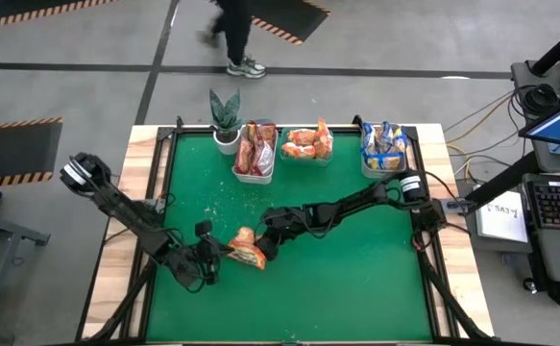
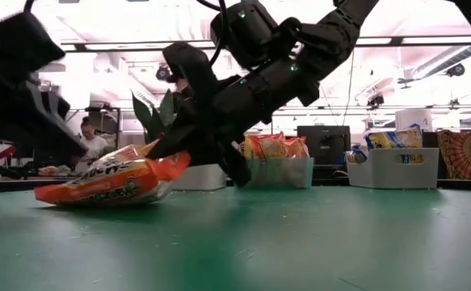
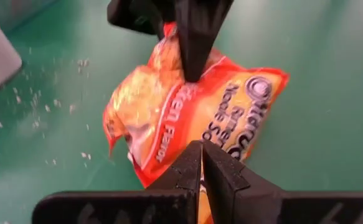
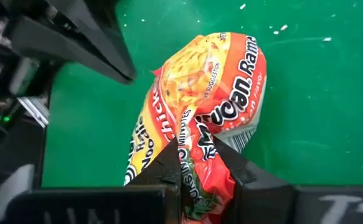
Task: Sort Maruchan noodles
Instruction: Put the orange noodle pack into the green bin
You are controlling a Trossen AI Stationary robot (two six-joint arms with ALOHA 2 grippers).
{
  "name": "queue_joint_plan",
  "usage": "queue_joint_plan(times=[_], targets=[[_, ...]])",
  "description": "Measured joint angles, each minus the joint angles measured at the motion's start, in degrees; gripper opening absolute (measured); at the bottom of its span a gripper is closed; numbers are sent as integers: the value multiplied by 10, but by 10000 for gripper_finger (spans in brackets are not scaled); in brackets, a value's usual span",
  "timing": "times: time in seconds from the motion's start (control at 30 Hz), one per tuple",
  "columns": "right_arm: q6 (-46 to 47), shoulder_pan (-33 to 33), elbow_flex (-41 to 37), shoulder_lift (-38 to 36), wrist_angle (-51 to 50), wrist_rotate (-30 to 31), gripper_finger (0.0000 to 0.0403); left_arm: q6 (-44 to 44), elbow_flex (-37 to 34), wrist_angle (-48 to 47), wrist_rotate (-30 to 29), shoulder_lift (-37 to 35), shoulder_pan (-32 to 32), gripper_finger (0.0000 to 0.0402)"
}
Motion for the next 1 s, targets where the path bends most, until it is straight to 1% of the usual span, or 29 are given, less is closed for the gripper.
queue_joint_plan(times=[0.2, 0.27, 0.37, 0.53, 0.7, 0.83, 1.0], targets=[[-45, 0, -5, -56, -91, 7, 38, 82, 0, -33, 7, -99, 0, 0], [-62, 0, -8, -85, -135, 21, 38, 123, 0, -33, 4, -135, 0, 0], [-89, 0, -8, -137, -211, 52, 38, 189, 0, -28, -19, -187, 1, 0], [-121, 0, -8, -239, -307, 132, 38, 294, 0, -12, -60, -255, 4, 0], [-141, -5, -8, -333, -363, 244, 38, 368, 0, 13, -126, -290, 7, 0], [-176, -23, -8, -394, -382, 323, 38, 396, 0, 17, -172, -301, 7, 0], [-223, -64, -8, -440, -384, 402, 38, 397, 0, 17, -203, -305, 8, 0]])
